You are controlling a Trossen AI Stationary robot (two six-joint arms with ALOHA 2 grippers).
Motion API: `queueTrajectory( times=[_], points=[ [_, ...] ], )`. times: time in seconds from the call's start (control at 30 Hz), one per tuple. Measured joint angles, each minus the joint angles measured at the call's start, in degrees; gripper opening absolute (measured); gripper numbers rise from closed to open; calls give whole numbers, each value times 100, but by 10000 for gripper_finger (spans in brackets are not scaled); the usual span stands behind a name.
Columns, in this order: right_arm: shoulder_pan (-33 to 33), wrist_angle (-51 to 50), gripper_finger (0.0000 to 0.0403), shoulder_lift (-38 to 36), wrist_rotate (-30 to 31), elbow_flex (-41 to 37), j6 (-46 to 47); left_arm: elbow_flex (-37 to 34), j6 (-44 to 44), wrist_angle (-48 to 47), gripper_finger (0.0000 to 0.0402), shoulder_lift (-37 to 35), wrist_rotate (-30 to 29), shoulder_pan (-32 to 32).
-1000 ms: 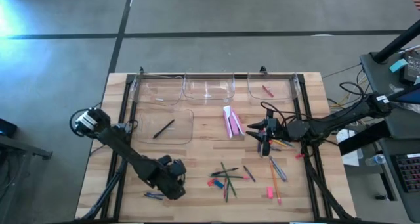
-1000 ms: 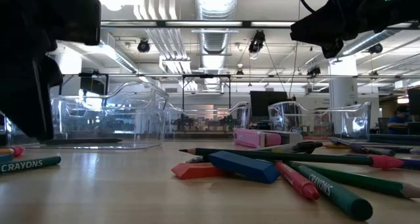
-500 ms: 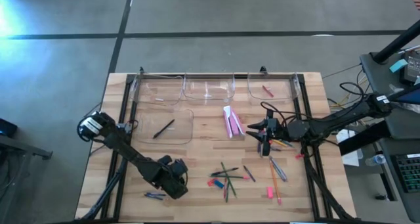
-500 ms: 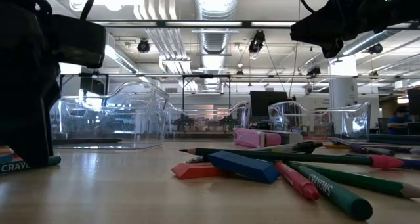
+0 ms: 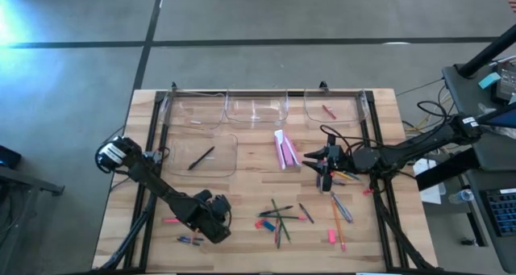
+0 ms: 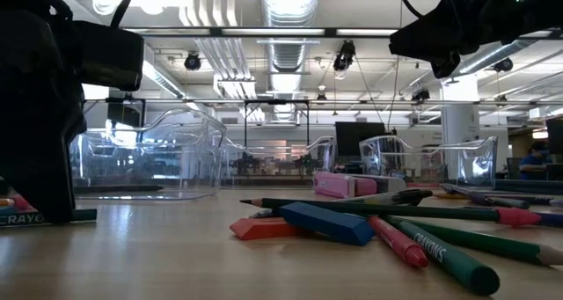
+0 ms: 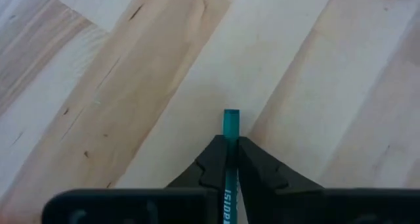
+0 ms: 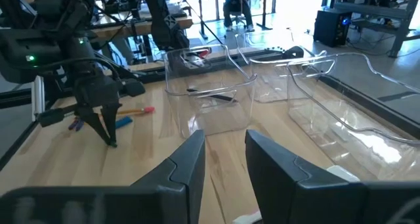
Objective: Sort crayons/erasers/pens/pencils in bins
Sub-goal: Put the green crayon into the top right transparent bin
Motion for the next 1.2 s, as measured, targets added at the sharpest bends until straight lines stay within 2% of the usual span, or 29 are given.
queueTrajectory(
  times=[0.1,0.17,0.27,0.43,0.6,0.7,0.87,1.07,1.2],
  points=[
    [0,-6,98,0,0,0,0,-5,324,168,8,-333,-346,0],
    [0,-24,95,0,0,0,4,-29,747,598,5,-595,-666,-1],
    [0,-30,91,2,0,0,4,-268,1804,1788,5,-918,-955,-1],
    [0,27,90,2,-75,-2,8,-794,3632,4156,4,-1328,-1073,109],
    [0,77,100,7,-101,-2,-5,-1270,4721,5613,3,-1553,-1095,558],
    [0,339,108,107,-235,-2,-12,-1413,5139,6212,2,-1607,-1062,949],
    [2,1394,127,660,-840,-2,-240,-1429,5473,6799,2,-1596,-419,1612],
    [-2,2523,152,1633,-850,2,-409,-1443,5710,7210,2,-1585,-284,2049],
    [-2,2920,173,2254,-815,299,-417,-1412,5788,7322,2,-1585,-162,2220]
  ],
)
